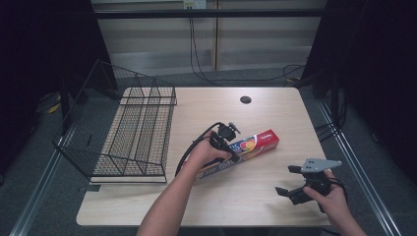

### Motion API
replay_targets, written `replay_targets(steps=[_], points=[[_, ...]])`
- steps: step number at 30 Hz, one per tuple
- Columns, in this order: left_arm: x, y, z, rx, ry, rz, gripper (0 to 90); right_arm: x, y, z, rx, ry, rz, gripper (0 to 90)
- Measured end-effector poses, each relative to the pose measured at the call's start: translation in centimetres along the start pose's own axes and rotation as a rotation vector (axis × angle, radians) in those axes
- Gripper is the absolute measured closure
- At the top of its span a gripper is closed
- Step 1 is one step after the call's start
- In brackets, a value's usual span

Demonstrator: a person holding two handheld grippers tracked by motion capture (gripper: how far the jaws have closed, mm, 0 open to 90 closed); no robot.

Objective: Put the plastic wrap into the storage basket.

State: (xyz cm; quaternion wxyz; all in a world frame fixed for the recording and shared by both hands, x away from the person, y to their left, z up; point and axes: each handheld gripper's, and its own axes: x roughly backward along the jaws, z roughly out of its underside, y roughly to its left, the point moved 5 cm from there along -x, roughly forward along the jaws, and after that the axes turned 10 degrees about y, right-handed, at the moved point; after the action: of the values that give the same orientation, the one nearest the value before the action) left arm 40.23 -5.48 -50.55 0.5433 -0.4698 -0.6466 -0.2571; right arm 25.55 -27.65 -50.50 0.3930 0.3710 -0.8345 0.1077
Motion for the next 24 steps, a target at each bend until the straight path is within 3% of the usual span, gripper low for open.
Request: replay_targets(steps=[3, 4, 8, 9, 10, 12, 13, 18, 24], points=[[0.1, -0.2, -0.1, -0.017, 0.019, -0.024, 37.3, 0.0, 0.0, 0.0, 0.001, 0.0, -0.003, 3.1], [0.0, -0.2, -0.3, 0.011, 0.026, -0.024, 38.0, 0.0, 0.0, 0.0, 0.003, 0.0, 0.002, 3.1], [0.2, -0.6, -0.4, 0.016, 0.077, -0.012, 40.2, 0.1, 0.0, 0.0, -0.001, -0.002, 0.0, 3.1], [0.1, -0.8, -0.4, 0.042, 0.072, -0.009, 41.0, 0.1, 0.0, 0.0, -0.002, -0.002, 0.001, 3.1], [0.2, -0.7, -0.4, 0.032, 0.085, -0.008, 41.5, 0.1, 0.0, 0.0, -0.003, -0.002, 0.001, 3.1], [0.3, -0.9, -0.4, 0.056, 0.087, 0.013, 42.5, 0.1, 0.0, 0.0, -0.001, -0.003, -0.003, 3.1], [0.3, -0.9, -0.4, 0.091, 0.087, 0.039, 42.9, 0.1, 0.0, 0.0, -0.002, -0.005, -0.005, 3.1], [0.8, -1.0, -0.3, 0.116, 0.113, 0.063, 44.2, 0.2, 0.0, 0.0, -0.002, -0.007, -0.003, 3.1], [2.0, -0.6, -0.1, 0.135, 0.124, 0.039, 44.7, 0.2, 0.0, 0.0, -0.002, -0.009, -0.004, 3.1]])
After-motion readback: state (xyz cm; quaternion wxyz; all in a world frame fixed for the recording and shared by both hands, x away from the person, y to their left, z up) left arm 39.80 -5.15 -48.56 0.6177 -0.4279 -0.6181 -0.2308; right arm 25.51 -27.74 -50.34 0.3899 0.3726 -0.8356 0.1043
